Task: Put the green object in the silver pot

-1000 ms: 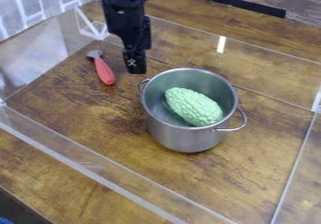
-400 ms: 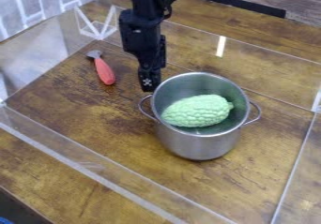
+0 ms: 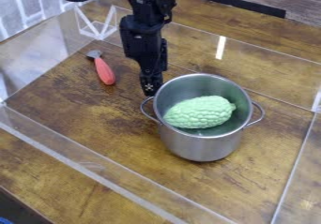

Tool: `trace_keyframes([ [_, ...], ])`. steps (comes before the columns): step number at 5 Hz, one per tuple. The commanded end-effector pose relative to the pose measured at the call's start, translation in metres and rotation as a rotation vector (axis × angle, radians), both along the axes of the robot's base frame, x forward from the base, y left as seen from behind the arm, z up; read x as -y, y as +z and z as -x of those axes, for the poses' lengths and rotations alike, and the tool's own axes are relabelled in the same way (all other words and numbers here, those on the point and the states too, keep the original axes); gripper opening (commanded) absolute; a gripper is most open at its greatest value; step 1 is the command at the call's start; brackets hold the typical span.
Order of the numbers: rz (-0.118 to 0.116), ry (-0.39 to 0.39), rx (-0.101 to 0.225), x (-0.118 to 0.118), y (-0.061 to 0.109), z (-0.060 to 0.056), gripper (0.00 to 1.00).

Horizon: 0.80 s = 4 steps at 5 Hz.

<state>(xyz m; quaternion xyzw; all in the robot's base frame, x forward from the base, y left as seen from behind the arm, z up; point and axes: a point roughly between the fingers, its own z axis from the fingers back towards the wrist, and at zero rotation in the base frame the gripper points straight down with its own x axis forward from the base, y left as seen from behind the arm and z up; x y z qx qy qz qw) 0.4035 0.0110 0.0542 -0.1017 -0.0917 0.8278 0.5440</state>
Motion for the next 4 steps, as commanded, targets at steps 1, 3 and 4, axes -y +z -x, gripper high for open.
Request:
trace_keyframes([
  [1,-0.003,-0.023,0.06,0.013,0.015,-0.005,1.0],
  [3,-0.027,-0.02,0.062,0.014,0.001,-0.006,1.0],
  [4,-0.031,-0.017,0.061,0.014,-0.006,-0.007,0.0],
])
